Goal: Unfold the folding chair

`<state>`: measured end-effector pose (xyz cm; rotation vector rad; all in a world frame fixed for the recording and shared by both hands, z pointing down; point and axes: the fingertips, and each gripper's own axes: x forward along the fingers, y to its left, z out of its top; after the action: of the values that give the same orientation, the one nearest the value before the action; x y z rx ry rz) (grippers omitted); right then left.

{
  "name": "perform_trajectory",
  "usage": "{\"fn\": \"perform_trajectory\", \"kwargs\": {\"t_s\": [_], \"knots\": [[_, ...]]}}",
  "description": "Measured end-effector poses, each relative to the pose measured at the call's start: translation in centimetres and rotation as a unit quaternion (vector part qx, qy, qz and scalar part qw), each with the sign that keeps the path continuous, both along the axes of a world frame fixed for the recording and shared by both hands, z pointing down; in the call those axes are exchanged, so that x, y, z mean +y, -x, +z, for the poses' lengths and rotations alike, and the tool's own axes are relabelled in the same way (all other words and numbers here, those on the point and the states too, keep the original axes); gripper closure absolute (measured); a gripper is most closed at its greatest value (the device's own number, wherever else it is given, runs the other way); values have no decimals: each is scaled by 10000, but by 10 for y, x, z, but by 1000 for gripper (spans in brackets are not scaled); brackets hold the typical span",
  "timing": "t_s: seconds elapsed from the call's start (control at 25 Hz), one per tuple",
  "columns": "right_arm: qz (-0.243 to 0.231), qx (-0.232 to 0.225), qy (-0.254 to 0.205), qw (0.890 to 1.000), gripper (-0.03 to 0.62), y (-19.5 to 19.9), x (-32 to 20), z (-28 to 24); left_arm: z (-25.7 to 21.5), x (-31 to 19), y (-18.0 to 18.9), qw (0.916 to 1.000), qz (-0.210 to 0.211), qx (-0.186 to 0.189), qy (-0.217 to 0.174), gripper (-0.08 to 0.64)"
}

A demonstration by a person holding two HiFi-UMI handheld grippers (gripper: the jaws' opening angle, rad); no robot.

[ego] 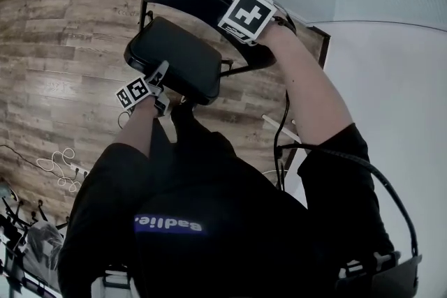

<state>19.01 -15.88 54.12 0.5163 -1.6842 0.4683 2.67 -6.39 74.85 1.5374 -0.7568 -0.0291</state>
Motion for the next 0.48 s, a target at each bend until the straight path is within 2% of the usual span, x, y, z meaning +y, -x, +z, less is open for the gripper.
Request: {"fn": "perform_trajectory", "kwargs": {"t_s": [0.28,0.48], "knots": [[-33,-68,73,9999,497,-13,1,8,11,16,0,9989,419,205,43,387],[52,-308,272,9991,499,-15,-8,25,36,24,23,9980,491,292,286,385]]}}
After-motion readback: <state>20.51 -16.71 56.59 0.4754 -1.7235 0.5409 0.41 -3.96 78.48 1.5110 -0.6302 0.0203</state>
